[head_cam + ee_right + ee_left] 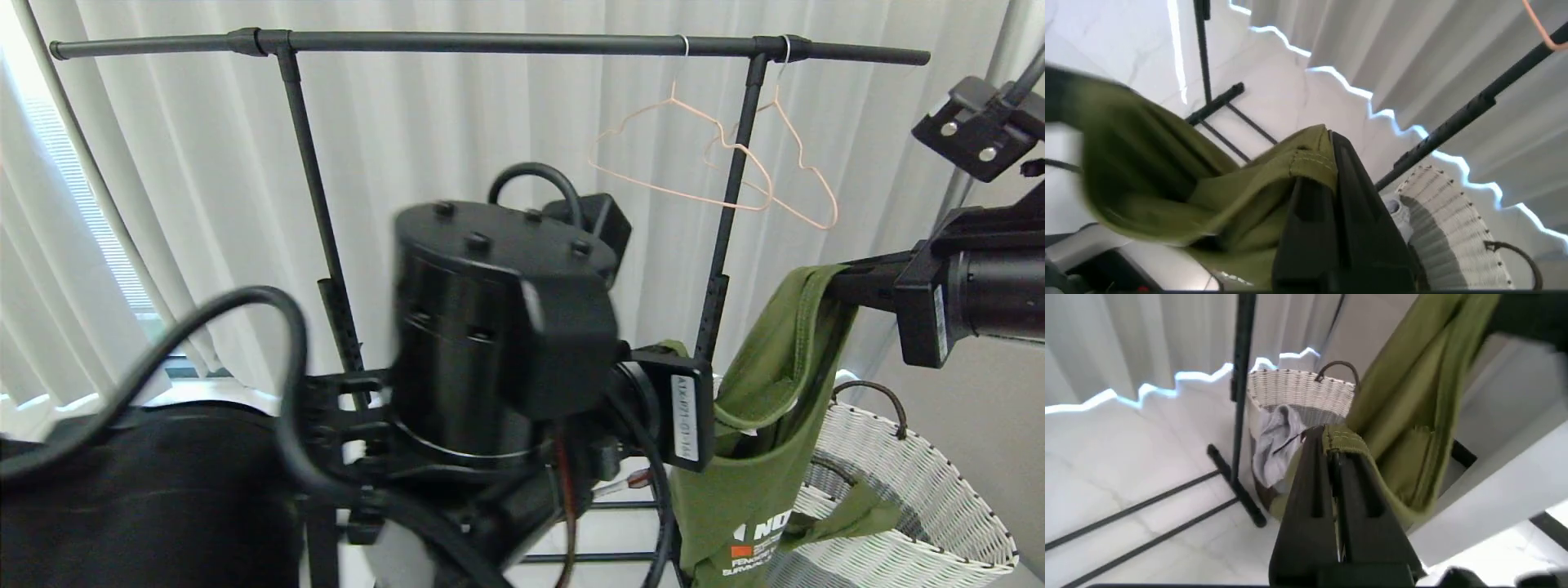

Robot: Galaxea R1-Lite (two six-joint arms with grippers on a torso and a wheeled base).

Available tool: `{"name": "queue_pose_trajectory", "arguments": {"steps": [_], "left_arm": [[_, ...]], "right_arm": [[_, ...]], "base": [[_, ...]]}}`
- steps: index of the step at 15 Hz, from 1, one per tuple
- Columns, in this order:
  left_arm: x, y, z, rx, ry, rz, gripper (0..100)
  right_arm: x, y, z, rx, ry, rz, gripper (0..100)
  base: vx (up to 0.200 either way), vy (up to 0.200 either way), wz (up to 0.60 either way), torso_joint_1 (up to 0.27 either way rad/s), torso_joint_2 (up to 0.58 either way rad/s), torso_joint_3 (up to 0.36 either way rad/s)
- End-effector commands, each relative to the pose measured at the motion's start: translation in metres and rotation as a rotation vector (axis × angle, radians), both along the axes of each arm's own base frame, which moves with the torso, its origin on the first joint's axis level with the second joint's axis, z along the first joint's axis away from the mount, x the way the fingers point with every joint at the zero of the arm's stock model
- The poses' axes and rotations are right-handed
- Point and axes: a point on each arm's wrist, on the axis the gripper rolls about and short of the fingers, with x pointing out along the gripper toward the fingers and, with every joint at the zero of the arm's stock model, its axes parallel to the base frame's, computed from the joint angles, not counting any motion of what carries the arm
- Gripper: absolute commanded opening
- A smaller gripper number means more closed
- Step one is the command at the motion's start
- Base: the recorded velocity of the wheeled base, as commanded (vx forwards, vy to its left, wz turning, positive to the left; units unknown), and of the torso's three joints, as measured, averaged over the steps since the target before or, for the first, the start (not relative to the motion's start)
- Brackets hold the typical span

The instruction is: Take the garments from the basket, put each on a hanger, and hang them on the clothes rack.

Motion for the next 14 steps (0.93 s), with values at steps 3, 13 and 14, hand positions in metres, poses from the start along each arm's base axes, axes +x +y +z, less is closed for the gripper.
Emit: {"name": "queue_pose_trajectory", "arguments": {"steps": [3,13,14], "left_arm": [[-0.037,0.095,0.027,0.2,0.0,0.04,0],[-0.033,0.164,0.093,0.393,-0.323,0.242,0],[-0.031,0.161,0.105,0.364,-0.344,0.249,0]], "right_arm": [[-0.007,0.015,-0.013,-0.053,0.018,0.084,0],[-0.005,0.042,0.042,0.098,-0.167,0.151,0],[-0.004,0.039,0.051,0.11,-0.183,0.138,0]], "base": [[0.0,0.0,0.0,0.0,0.0,0.0],[0.0,0.0,0.0,0.0,0.0,0.0],[0.0,0.0,0.0,0.0,0.0,0.0]]}}
